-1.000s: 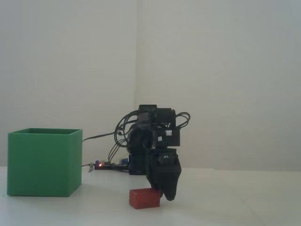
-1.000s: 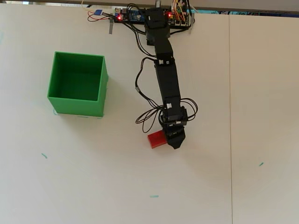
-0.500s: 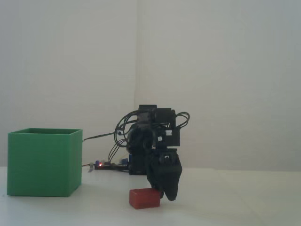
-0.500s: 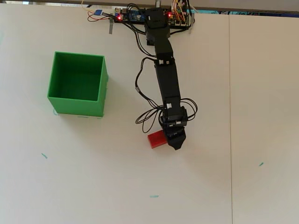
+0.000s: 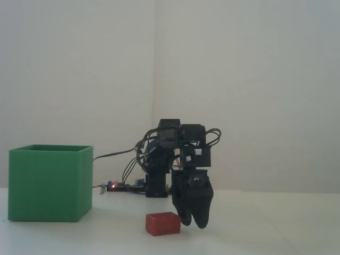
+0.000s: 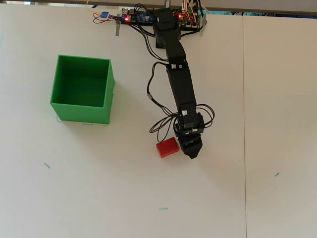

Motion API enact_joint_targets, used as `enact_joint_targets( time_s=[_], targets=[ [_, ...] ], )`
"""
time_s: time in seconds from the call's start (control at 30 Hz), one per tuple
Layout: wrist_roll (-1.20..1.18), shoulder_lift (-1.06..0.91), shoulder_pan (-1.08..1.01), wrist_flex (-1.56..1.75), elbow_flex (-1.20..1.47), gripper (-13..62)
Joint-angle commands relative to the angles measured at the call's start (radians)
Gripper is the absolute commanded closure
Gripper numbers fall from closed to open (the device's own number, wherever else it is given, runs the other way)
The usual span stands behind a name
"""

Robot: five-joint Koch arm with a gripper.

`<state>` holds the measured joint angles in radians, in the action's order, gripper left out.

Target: Grasp a red block and put it in the green bin.

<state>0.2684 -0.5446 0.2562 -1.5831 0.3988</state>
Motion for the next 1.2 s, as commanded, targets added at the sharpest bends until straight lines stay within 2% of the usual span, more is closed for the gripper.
enact_joint_targets(
  time_s=[0.0, 0.53, 1.17],
  targets=[
    [0.0, -0.017, 0.006, 0.011, -0.046, 14.6],
    [0.0, -0.213, 0.008, 0.009, -0.048, 14.8],
    [0.0, -0.153, 0.049, 0.074, -0.048, 14.9]
  ],
)
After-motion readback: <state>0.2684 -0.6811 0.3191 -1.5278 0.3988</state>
